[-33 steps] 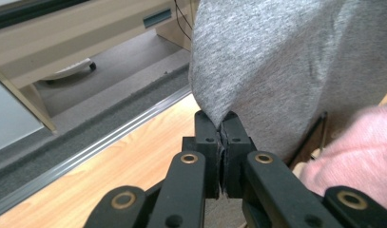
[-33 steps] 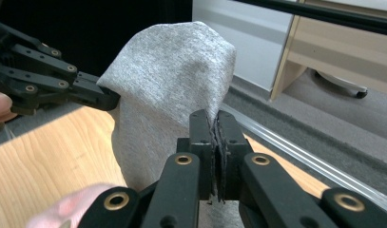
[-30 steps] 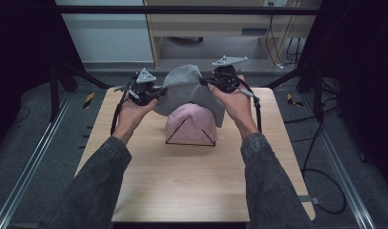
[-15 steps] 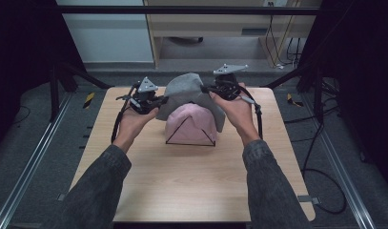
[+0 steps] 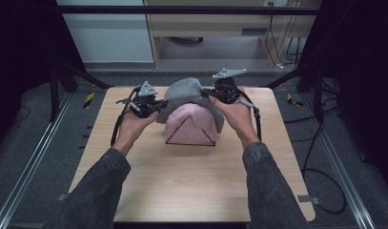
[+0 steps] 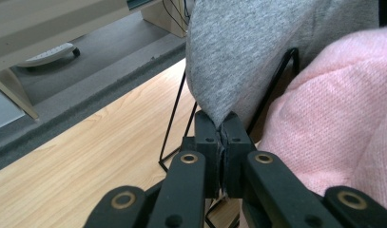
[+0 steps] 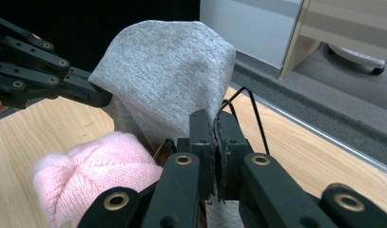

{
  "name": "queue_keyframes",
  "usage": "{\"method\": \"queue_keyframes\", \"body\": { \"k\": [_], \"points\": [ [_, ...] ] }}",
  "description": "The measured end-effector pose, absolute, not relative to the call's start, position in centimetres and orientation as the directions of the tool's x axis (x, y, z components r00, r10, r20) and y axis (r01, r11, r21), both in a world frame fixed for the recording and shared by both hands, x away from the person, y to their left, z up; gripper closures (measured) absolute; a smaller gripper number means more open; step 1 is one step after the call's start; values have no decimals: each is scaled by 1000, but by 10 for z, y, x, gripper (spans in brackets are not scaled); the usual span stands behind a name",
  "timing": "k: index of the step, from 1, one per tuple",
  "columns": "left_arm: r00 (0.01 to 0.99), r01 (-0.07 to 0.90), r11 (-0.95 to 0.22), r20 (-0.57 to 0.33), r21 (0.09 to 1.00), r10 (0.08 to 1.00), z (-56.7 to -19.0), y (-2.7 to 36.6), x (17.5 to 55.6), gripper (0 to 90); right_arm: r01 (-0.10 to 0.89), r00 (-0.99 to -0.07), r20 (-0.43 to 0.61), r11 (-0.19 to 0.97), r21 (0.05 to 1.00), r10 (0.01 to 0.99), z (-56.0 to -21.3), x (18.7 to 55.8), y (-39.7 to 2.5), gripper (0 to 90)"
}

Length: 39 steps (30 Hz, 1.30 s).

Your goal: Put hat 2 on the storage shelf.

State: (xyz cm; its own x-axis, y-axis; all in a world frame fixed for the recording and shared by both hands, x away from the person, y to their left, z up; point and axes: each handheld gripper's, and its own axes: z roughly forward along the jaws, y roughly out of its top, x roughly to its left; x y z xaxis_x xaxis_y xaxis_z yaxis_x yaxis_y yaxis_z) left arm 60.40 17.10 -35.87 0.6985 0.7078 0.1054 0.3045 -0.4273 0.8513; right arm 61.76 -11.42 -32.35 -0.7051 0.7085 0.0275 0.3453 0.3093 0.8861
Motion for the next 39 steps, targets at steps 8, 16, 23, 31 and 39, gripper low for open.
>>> {"method": "queue_keyframes", "body": {
  "k": [8,16,23,31,39],
  "points": [
    [700,317,-426,94,847,708,-366,171,604,878,351,-711,9,343,871,703,-327,616,-113,875],
    [705,327,-437,91,838,703,-376,168,602,878,372,-707,19,349,860,707,-338,614,-114,875],
    [703,350,-438,77,828,707,-387,168,601,877,378,-709,8,371,848,705,-343,615,-109,874],
    [701,379,-424,45,822,712,-397,170,601,876,392,-707,9,381,837,707,-347,615,-104,870],
    [698,395,-430,39,812,715,-401,168,600,873,414,-689,20,372,831,724,-353,613,-106,803]
  ]
}}
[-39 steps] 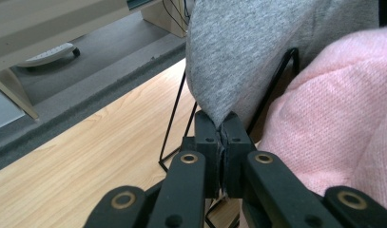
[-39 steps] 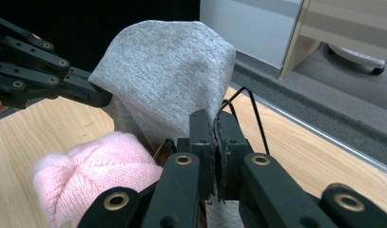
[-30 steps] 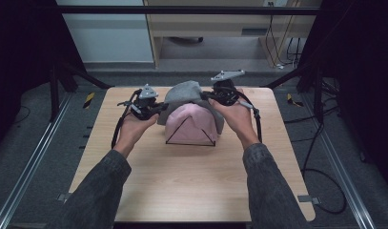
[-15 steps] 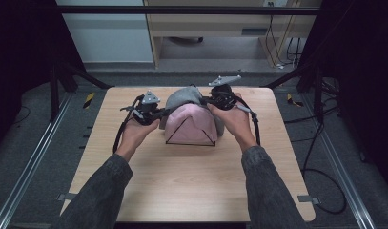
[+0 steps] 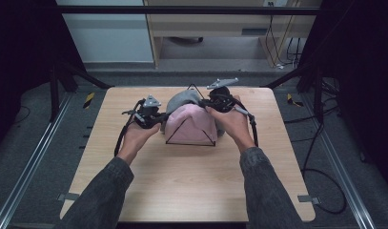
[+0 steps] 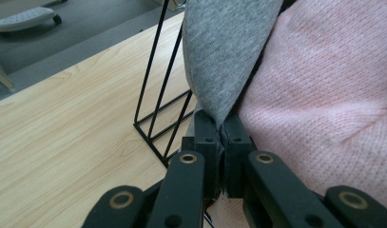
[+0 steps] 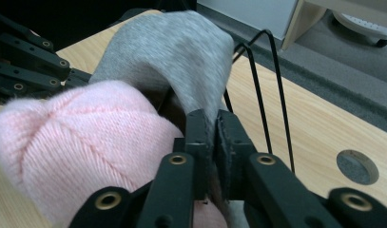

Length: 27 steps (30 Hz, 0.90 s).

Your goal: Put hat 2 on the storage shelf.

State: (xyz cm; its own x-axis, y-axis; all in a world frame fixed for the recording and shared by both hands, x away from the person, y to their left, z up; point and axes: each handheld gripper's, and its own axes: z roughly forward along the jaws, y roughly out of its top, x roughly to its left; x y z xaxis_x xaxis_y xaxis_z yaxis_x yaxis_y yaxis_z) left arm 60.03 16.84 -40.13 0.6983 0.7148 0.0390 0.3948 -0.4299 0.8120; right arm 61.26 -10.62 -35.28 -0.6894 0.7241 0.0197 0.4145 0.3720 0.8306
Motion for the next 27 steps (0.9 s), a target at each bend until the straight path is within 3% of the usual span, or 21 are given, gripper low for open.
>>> {"method": "queue_keyframes", "body": {
  "k": [17,27],
  "points": [
    [691,393,-418,37,819,722,-401,169,598,810,429,-640,62,289,856,766,-343,599,-127,503],
    [649,379,-378,49,845,759,-387,182,591,537,409,-605,43,264,874,795,-335,593,-136,371]
  ]
}}
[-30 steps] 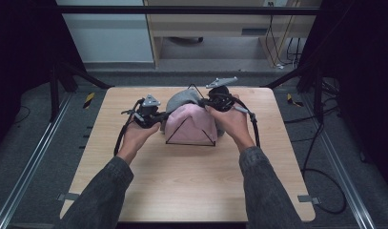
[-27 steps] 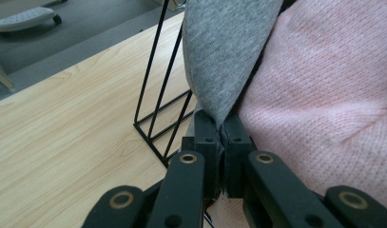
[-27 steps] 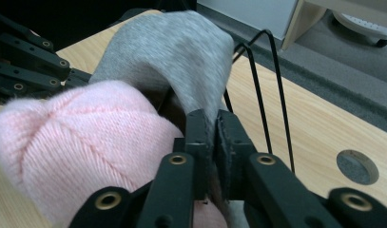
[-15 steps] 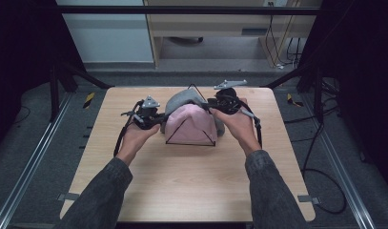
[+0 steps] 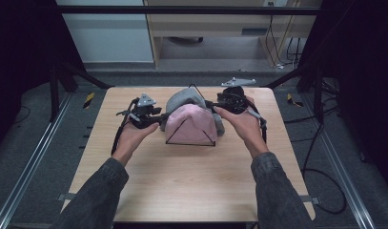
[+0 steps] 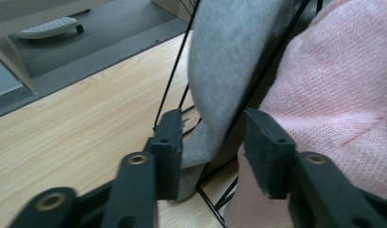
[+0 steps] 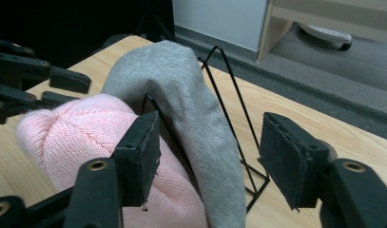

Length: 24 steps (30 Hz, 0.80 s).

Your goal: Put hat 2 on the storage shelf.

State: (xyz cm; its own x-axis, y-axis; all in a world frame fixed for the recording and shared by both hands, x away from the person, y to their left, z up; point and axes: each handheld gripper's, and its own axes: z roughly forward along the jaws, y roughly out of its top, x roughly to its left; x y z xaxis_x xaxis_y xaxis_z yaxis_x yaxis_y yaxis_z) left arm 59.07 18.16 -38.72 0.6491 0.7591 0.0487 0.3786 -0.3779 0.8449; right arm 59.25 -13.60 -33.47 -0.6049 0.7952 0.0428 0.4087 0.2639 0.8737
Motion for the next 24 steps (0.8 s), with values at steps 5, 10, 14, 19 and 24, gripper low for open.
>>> {"method": "queue_keyframes", "body": {
  "k": [5,10,14,19,24],
  "points": [
    [640,367,-384,70,847,765,-377,190,580,395,399,-589,39,249,882,807,-331,586,-143,311],
    [637,375,-399,80,837,767,-371,201,564,238,393,-580,31,246,886,814,-331,573,-153,272],
    [636,400,-407,71,821,768,-371,212,552,166,399,-574,31,246,883,818,-333,562,-162,240],
    [647,420,-438,76,795,759,-380,224,538,117,402,-564,25,248,882,825,-338,550,-173,213],
    [653,446,-456,69,770,754,-395,234,526,104,415,-555,23,253,874,832,-347,538,-182,185]
  ]
}}
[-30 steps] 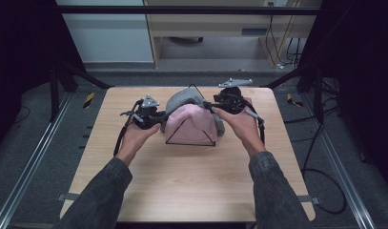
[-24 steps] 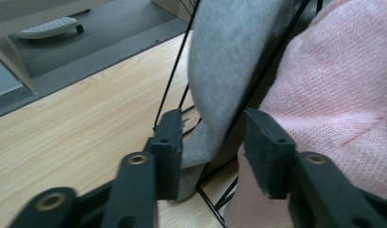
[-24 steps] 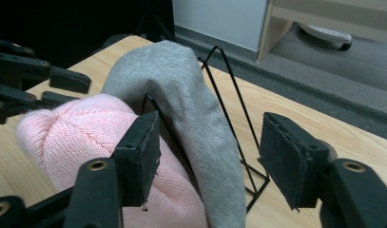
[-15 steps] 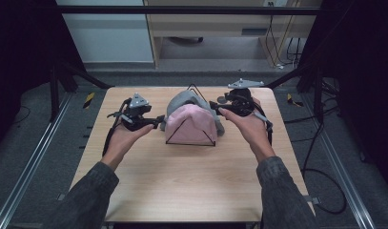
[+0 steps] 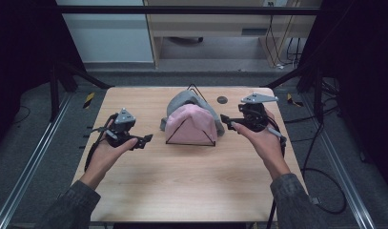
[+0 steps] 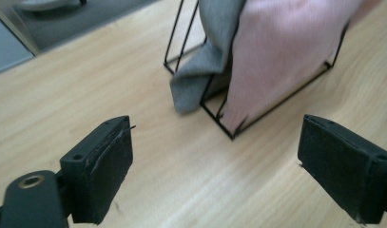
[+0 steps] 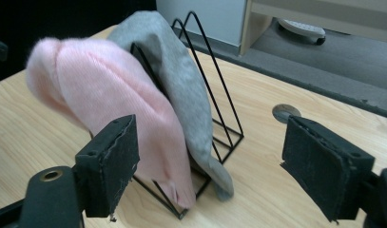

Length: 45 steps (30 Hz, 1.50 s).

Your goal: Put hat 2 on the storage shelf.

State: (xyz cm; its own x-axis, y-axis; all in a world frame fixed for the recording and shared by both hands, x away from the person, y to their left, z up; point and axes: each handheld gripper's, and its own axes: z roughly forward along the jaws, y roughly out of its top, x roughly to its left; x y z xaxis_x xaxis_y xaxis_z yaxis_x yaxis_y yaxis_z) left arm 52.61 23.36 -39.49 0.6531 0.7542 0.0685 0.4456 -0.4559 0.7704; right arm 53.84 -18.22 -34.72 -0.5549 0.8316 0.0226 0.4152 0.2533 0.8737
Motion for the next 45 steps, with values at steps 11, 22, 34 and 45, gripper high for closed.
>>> {"method": "queue_keyframes", "body": {
  "k": [11,22,34,45],
  "points": [
    [674,500,-519,65,694,736,-433,245,511,60,478,-532,36,264,838,846,-386,519,-198,133],
    [649,580,-518,27,629,760,-471,257,512,55,568,-498,93,243,786,862,-442,508,-208,108],
    [676,584,-556,25,592,736,-482,262,496,52,617,-477,113,240,749,871,-469,502,-218,104],
    [704,576,-602,38,553,709,-492,265,488,28,650,-488,107,279,707,866,-490,496,-215,97]
  ]
}}
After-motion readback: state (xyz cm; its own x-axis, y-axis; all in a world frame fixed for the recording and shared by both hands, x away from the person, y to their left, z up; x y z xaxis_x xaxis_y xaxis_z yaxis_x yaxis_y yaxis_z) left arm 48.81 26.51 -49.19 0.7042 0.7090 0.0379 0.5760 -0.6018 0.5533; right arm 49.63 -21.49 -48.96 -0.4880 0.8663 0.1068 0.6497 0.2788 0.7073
